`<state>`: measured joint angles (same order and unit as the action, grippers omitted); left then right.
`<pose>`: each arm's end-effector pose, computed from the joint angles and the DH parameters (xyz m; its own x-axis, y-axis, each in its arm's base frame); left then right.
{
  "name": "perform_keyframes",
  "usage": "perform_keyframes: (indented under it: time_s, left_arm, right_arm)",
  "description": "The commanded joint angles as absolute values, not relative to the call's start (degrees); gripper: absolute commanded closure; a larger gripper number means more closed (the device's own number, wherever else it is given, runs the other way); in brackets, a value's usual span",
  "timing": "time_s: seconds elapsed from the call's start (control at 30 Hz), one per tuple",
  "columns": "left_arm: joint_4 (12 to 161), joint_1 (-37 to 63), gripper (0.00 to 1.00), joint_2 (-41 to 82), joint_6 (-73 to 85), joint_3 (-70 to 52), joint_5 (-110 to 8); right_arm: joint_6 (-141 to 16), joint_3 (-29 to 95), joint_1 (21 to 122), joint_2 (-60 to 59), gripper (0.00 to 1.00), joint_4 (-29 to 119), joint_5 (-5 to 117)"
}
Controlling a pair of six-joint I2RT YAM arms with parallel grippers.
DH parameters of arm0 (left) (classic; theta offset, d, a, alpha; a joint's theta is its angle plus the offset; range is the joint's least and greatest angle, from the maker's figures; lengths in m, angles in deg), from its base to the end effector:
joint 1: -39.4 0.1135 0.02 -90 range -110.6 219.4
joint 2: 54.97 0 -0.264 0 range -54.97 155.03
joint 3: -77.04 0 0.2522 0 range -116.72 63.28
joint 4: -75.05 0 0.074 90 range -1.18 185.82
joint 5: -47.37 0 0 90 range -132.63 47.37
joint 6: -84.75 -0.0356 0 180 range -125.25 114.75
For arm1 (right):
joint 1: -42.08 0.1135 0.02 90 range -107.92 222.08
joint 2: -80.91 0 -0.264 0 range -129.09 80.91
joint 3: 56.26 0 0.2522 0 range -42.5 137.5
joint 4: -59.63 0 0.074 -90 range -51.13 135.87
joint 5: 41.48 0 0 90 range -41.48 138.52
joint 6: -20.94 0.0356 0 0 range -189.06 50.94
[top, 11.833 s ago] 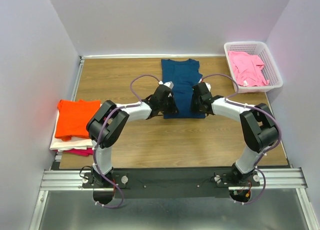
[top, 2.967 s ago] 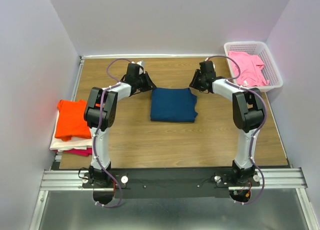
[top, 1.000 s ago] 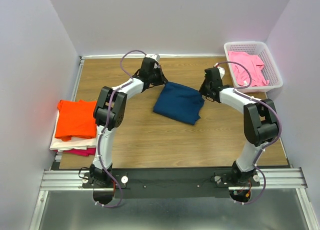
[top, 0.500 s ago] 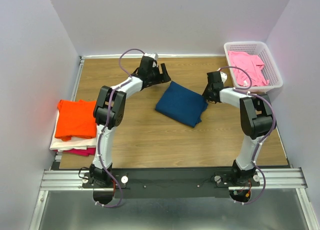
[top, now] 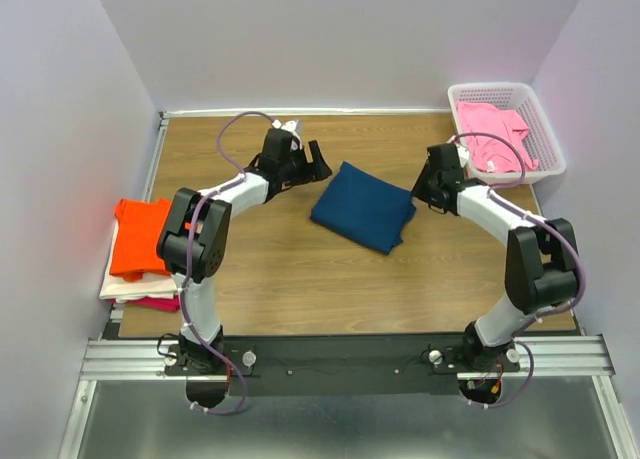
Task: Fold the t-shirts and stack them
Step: Fold the tshirt, then neatly place the folded tshirt to the corner
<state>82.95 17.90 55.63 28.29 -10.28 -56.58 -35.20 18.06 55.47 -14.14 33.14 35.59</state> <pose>0.4038 -0.1683 0.2047 -0.7041 -0.2990 -0.6441 0.1903 0.7945 -0.5767 0.3452 0.0740 0.2074 -0.6363 0.4067 -0.6555 0.3332 0.9113 0.2420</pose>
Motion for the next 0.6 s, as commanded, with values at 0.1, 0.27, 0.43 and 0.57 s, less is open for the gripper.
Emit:
perform_keyframes:
  time_s: [0.1,0.27,0.43,0.57]
  left_arm:
    - [80.9,16.64,0.1,57.25,25.95,-7.65,-60.03]
    - [81.78,14.88,0.1,59.02,24.89,-8.7,-61.08]
    - [83.45,13.91,0.1,60.95,24.19,-10.11,-60.3]
    - [85.39,13.21,0.1,62.01,23.49,-11.07,-58.45]
  right_arm:
    - [-32.94,12.35,60.09,-10.94,0.5,30.23,36.22]
    - [-32.07,11.82,61.33,-13.04,0.5,30.49,36.13]
    - [-32.06,10.68,61.33,-14.89,0.52,31.46,35.95]
    - [-32.41,10.41,61.42,-16.82,0.65,32.07,35.87]
